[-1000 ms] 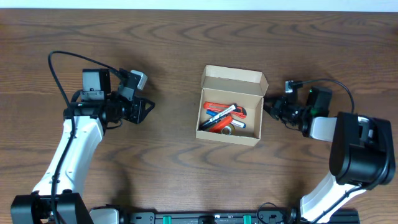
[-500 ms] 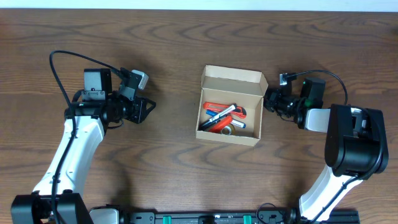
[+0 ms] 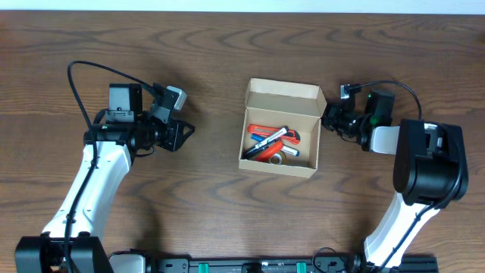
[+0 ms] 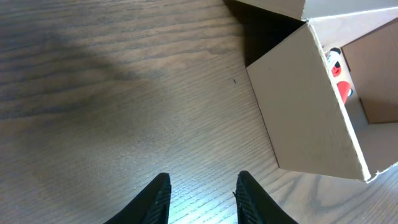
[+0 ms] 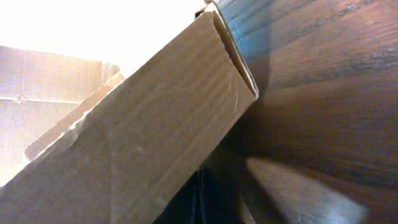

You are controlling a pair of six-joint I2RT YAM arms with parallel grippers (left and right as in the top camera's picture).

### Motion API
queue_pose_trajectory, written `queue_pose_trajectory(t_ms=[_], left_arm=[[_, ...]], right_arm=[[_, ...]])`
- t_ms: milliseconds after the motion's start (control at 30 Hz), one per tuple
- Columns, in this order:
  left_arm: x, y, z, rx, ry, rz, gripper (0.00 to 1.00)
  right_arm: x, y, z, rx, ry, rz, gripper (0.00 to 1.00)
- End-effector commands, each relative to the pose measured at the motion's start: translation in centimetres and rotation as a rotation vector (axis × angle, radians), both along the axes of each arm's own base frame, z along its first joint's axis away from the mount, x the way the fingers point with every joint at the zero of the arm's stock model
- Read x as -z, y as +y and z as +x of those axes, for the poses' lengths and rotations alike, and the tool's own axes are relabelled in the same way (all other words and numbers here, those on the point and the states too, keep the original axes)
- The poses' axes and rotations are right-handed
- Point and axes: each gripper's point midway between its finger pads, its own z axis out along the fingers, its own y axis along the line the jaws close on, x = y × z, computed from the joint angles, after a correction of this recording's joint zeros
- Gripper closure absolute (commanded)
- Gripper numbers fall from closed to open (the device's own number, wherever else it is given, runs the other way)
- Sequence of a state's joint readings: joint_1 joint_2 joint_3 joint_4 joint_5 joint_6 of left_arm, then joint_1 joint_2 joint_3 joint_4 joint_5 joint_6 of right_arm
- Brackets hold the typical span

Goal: Pack container

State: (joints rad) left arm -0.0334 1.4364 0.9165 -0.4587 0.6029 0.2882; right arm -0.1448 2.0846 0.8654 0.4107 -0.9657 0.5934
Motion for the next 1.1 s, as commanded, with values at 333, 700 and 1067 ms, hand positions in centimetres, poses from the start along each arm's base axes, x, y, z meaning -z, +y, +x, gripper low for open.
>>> queue_pose_trajectory(t_ms=[333,700,1067], left_arm=[[0.6,-0.1,0.2,-0.007,0.019,-0.012,0.66],[0.6,-0.1,0.3,-0.008,0.02,-0.011,0.67],[0.7,-0.1,0.2,-0.007,0.021,-0.012,0.67]], right_arm=[[-4.4,1.4,2.1,-0.119,-0.136,0.082,0.99],[-6.6,3.4,1.3,-0.187,-0.173,0.08,0.99],[-9.6,3.3,0.4,-0.194,-0.206,-0.054,0.99]])
